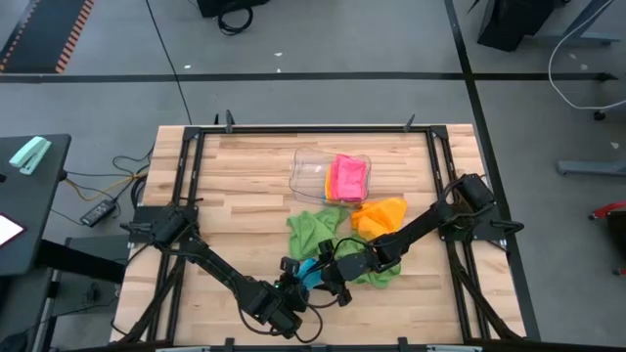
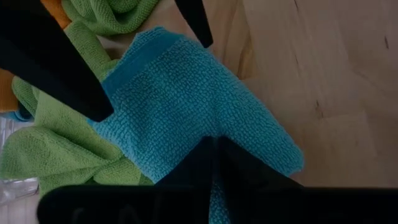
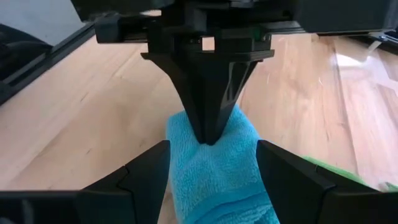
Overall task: Fold microfiber towels
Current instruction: Put the folded blue microfiber cloth into the transparent bin
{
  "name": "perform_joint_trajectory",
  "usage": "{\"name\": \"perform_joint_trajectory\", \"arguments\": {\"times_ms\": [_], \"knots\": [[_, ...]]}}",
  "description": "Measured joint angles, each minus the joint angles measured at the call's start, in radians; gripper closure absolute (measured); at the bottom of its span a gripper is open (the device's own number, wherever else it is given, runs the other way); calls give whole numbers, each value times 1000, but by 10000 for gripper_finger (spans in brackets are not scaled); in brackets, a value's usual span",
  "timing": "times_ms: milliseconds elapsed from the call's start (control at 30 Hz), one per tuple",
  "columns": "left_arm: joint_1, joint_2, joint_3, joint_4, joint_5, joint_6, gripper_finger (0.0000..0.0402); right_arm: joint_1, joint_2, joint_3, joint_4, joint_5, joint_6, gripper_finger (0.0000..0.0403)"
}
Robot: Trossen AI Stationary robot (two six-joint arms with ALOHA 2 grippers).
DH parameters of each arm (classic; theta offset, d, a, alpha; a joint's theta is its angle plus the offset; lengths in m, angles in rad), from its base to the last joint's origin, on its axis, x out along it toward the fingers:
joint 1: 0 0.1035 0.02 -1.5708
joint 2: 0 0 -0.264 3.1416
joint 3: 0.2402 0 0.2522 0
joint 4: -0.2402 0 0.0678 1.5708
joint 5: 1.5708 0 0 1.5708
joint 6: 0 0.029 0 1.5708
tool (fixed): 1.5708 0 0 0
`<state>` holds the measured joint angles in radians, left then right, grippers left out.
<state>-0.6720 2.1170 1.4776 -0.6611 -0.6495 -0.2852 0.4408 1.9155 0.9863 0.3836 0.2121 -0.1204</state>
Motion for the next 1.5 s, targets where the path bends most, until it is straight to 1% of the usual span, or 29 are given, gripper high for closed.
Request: {"name": "perform_joint_trajectory", "arguments": {"times_ms": [300, 467, 533, 700, 800, 900, 1067, 1133, 1267, 1367, 1500], "knots": [[0, 0, 0, -1, 0, -19, 358, 0, -3, 8, -8, 3, -32, 152], [0, 0, 0, -1, 0, -19, 357, 16, -3, 8, -4, 4, -55, 135], [0, 0, 0, -1, 0, -19, 356, 22, -3, 8, -6, 20, -65, 129], [-3, 0, 0, -9, 0, -18, 356, 35, -49, 8, -82, 85, -94, 125], [-7, 0, 0, -23, -1, -18, 353, 35, -80, 8, -101, 86, -100, 125], [-10, 0, 0, -41, 0, -16, 349, 38, -78, 8, -111, 69, -123, 125], [-11, 0, 0, -43, 0, 7, 342, 33, -77, 8, -106, 59, -53, 125], [-11, 0, 0, -43, 0, 7, 342, 32, -77, 8, -101, 60, -53, 125], [-11, 0, 0, -43, 0, 8, 346, 62, -77, 8, -94, 67, -109, 125], [-11, 0, 0, -43, 0, 9, 344, 85, -77, 8, -77, 79, -186, 125], [-11, 0, 0, -44, 0, 10, 338, 81, -52, 7, -85, 96, -276, 125]]}}
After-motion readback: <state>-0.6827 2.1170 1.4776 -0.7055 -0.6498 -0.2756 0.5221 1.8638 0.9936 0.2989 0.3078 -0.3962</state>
